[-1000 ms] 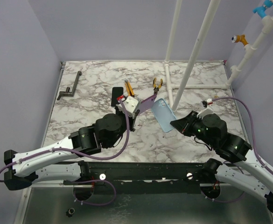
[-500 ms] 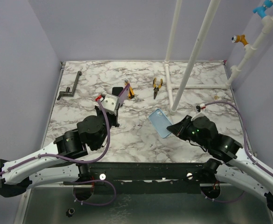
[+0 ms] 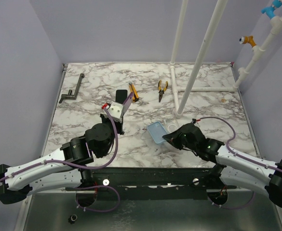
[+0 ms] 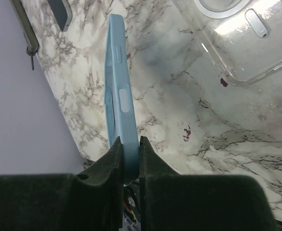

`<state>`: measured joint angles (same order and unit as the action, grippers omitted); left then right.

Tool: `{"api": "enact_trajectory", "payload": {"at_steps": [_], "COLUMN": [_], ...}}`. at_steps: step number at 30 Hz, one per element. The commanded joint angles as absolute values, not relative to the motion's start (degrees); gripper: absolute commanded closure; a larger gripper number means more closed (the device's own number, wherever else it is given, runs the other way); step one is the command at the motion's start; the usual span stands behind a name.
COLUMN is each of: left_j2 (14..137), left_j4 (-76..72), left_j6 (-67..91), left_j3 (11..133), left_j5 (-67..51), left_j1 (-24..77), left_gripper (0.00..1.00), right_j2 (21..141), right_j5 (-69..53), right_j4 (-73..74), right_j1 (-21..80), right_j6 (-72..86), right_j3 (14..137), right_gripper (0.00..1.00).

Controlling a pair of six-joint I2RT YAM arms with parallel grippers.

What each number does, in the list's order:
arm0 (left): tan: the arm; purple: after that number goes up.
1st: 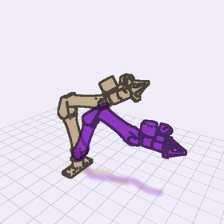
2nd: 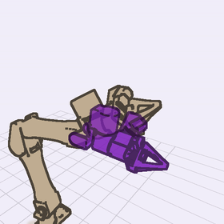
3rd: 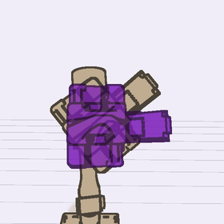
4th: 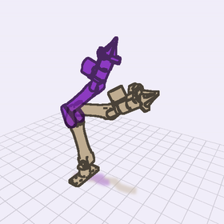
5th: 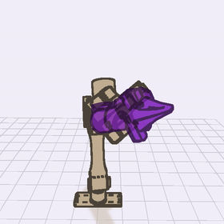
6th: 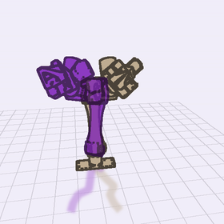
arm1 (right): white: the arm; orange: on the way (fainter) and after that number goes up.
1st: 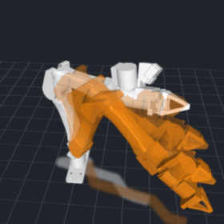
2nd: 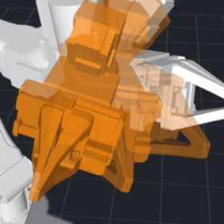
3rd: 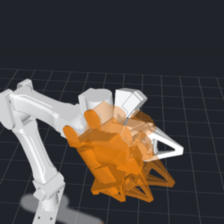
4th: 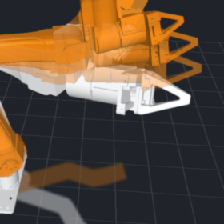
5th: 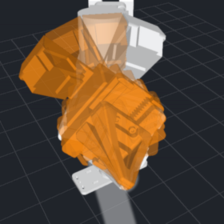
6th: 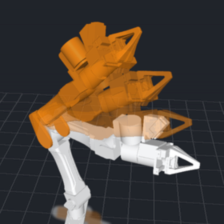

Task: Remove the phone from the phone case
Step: Place the phone case at the center of the board.

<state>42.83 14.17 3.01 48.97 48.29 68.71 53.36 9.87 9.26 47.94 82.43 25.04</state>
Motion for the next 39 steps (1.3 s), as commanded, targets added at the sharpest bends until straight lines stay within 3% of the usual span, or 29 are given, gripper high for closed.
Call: {"api": "enact_trajectory", "payload": {"at_steps": [1, 10, 12, 14, 16, 23, 30, 36, 39], "left_j2": [42.23, 43.8, 44.09, 44.24, 44.38, 44.43, 44.73, 44.52, 43.74], "left_j4": [10.55, 8.99, 8.71, 8.15, 7.76, 7.21, 7.03, 6.95, 7.08], "left_j6": [5.5, 5.48, 5.47, 5.45, 5.45, 5.76, 6.5, 6.8, 6.68], "left_j3": [47.2, 46.14, 45.97, 45.67, 45.44, 45.09, 44.92, 45.02, 44.92], "left_j5": [51.41, 51.37, 51.48, 51.31, 51.1, 50.73, 50.06, 50.74, 51.42], "left_j1": [68.8, 68.81, 68.81, 68.82, 68.82, 68.82, 68.81, 68.82, 68.82], "left_gripper": [1.0, 1.0, 1.0, 1.0, 1.0, 1.0, 1.0, 1.0, 1.0], "right_j2": [57.12, 63.01, 62.57, 61.02, 59.37, 53.51, 54.82, 62.09, 69.31], "right_j5": [11.57, 12.13, 12.01, 12.52, 13.29, 13.13, 9.71, 1.84, 2.51], "right_j4": [3.48, 5.47, 6.49, 7.7, 10.18, 18.97, 27.22, 19.25, 18.94], "right_j1": [48.25, 48.25, 48.25, 48.25, 48.25, 48.25, 48.25, 48.34, 49.69], "right_j6": [90.31, 95.48, 94.93, 92.98, 91.71, 86.53, 72.72, 57.91, 50.86], "right_j3": [22.76, 23.23, 23.85, 24.63, 25.53, 28.53, 36.17, 37.13, 40.72], "right_gripper": [1.0, 1.0, 0.88, 0.65, 0.5, 0.23, 0.18, 0.28, 0.27]}}
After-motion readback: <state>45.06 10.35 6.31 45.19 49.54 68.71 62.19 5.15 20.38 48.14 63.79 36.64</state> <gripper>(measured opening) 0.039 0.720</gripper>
